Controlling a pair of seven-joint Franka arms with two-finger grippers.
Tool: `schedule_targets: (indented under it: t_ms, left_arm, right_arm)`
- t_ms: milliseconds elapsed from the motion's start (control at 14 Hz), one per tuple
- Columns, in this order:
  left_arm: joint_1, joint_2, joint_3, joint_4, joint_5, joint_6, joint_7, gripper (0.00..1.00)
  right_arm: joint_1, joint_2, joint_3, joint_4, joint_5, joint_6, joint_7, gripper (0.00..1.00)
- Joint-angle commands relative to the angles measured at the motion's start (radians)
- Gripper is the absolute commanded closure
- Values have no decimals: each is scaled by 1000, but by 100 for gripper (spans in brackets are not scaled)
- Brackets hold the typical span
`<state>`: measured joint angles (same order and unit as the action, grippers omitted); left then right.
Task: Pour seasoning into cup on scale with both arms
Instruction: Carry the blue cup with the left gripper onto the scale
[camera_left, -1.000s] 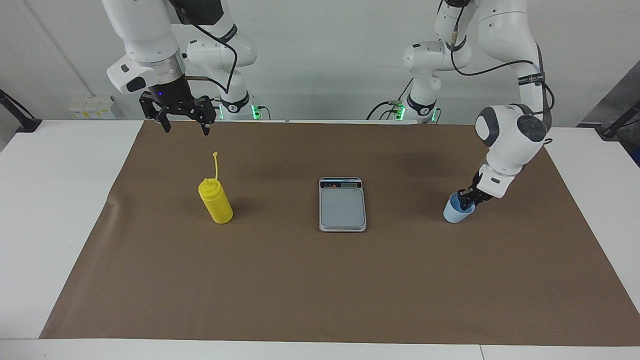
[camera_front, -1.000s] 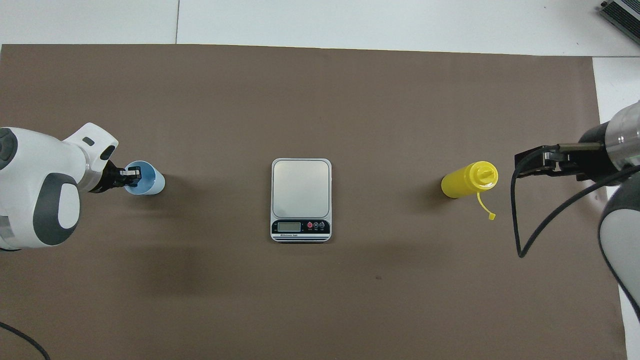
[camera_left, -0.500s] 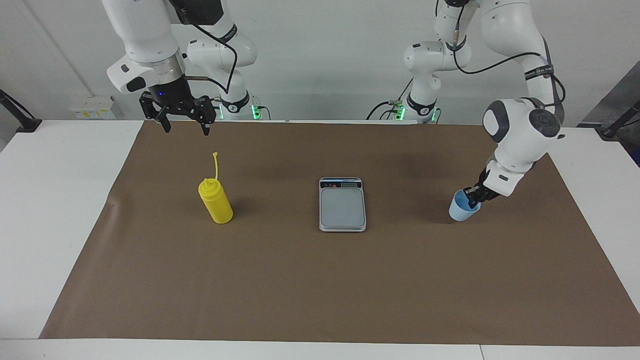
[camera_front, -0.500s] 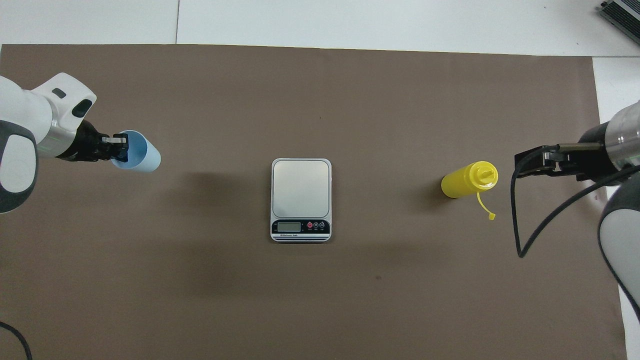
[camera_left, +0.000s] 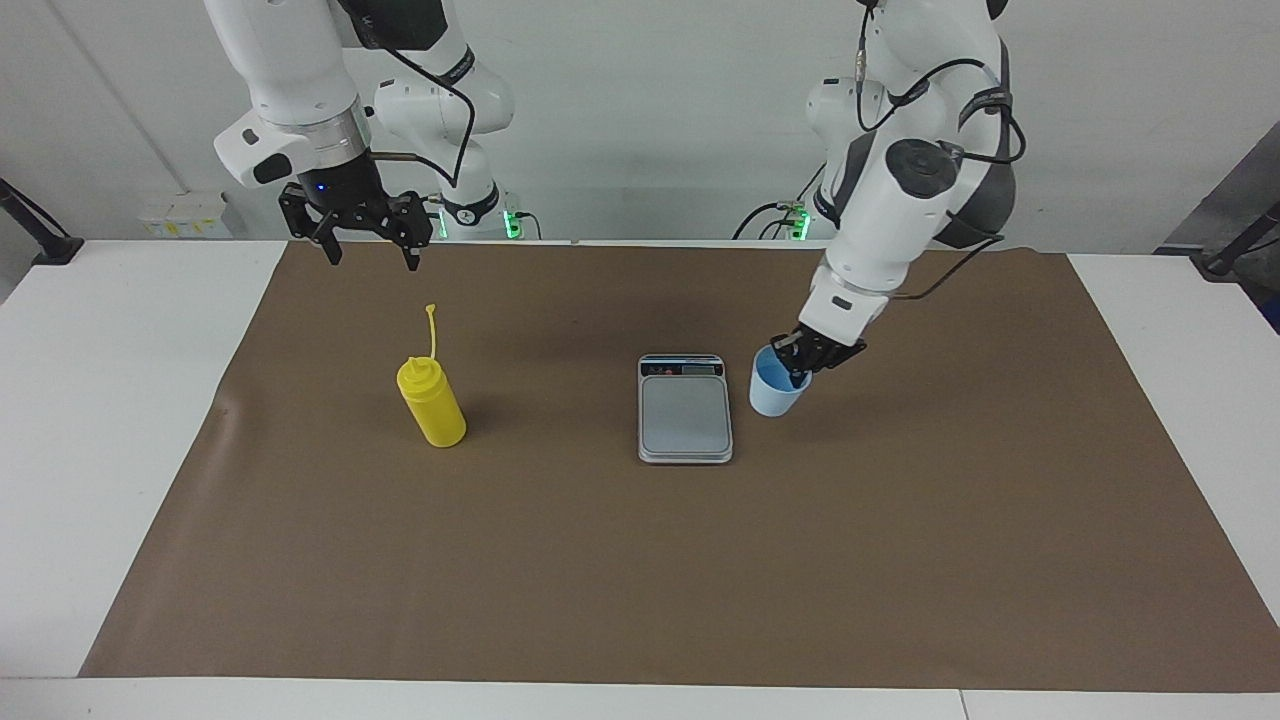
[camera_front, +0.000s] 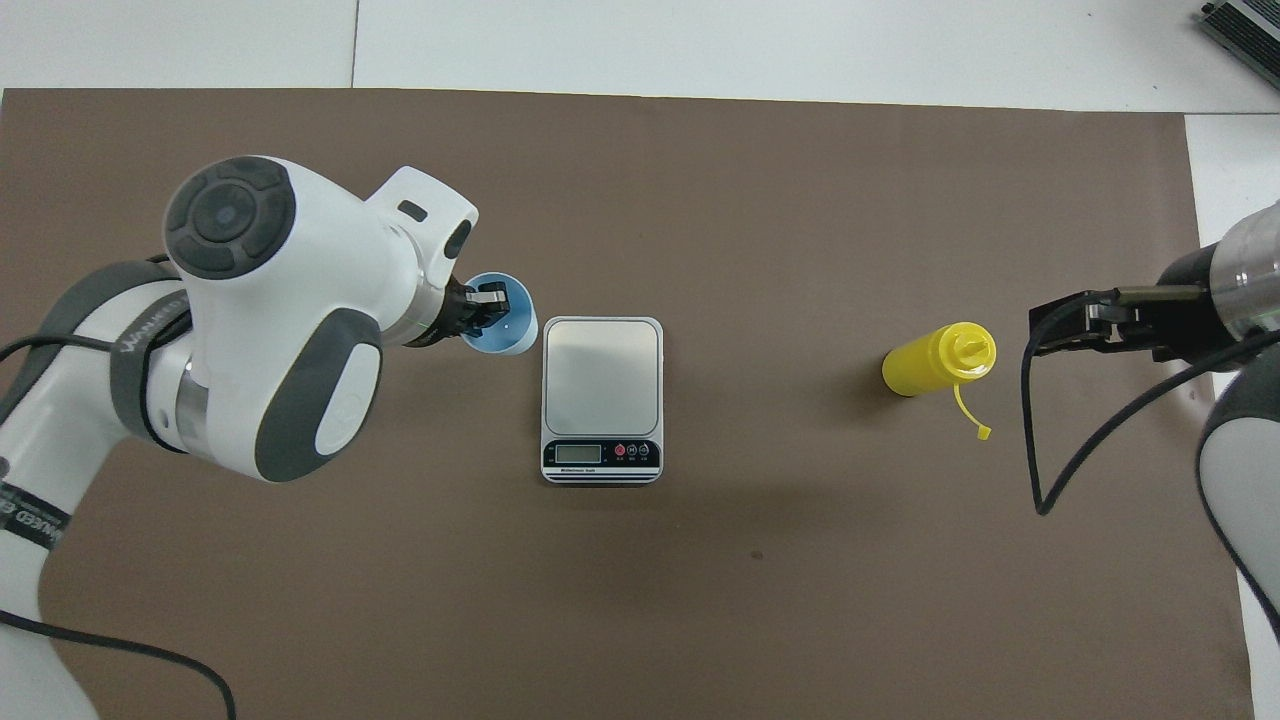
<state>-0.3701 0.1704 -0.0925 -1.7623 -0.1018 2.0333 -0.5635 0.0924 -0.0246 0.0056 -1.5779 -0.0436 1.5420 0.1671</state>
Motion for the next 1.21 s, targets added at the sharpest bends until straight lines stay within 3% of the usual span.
schedule_targets:
  t_ms: [0, 214, 500, 1143]
  left_arm:
    - [-62, 0, 20, -11, -7, 56, -56, 100]
    - [-131, 76, 22, 0, 22, 111, -122, 100]
    - [-176, 119, 22, -19, 44, 137, -141, 100]
    - [-176, 115, 22, -86, 67, 203, -141, 100]
  right_arm:
    - [-16, -25, 5, -28, 21, 6, -21, 0]
    - [-16, -25, 5, -28, 22, 6, -21, 0]
    - [-16, -25, 5, -28, 21, 6, -21, 0]
    - [-16, -25, 4, -28, 21, 6, -21, 0]
